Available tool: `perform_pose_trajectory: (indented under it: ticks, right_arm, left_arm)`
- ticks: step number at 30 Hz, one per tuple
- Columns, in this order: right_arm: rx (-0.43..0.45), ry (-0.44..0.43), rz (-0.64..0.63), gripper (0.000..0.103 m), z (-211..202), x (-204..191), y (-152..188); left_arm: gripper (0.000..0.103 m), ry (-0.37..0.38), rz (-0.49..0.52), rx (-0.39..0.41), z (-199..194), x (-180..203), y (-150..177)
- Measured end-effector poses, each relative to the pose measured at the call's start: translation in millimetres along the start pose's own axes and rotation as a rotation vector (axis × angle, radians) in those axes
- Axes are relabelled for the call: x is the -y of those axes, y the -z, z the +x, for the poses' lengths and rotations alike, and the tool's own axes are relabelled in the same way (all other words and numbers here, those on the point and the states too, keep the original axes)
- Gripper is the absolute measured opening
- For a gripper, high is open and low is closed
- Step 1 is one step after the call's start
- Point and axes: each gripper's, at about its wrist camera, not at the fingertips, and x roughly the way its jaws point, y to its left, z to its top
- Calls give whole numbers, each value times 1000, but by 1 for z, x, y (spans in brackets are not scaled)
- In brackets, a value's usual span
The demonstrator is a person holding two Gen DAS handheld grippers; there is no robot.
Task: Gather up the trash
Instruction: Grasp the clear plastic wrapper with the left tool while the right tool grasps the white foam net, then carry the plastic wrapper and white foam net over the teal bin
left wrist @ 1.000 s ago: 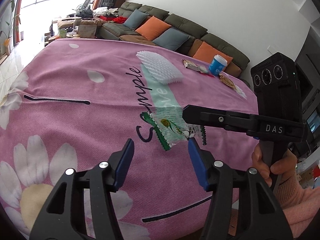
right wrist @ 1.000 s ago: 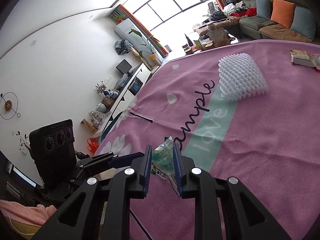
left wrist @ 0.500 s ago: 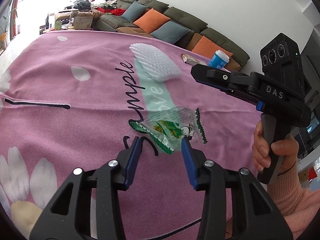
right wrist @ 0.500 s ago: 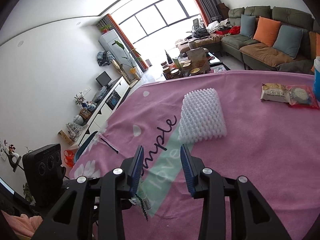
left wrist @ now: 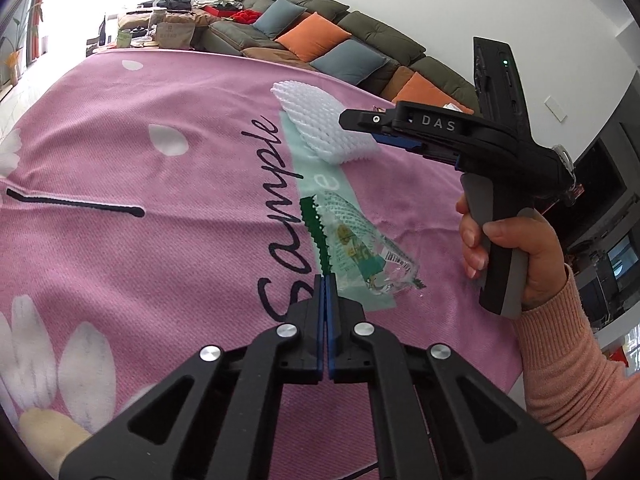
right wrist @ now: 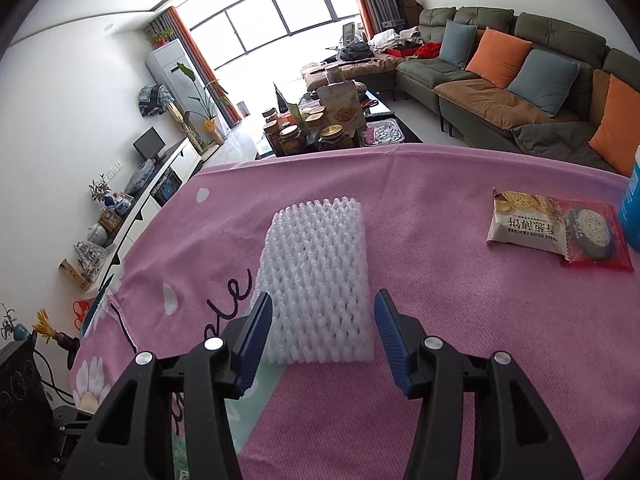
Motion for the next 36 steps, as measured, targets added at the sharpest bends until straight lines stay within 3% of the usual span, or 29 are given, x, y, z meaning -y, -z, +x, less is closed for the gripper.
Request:
perform_pose_trajectory:
  ticks: [2, 6, 9, 20, 36]
  right_arm:
    - [-12, 5, -5, 49, 4, -3, 0]
    - [-30, 1, -13, 25, 8, -5, 3]
    - [-14, 1, -19, 14, 3, -6, 5]
    - [79, -90, -27, 12, -36, -26, 16]
    - [91, -207, -36, 12, -56, -59, 44]
  left_arm:
    - [1, -8, 5, 8, -3, 0, 0]
    - [1, -32, 17, 28, -9, 2, 1]
    - [1, -44, 22, 42, -14, 3, 2]
    - [1, -65, 1, 85, -38, -8, 10]
    - [1, -129, -49, 158, -82, -32, 22]
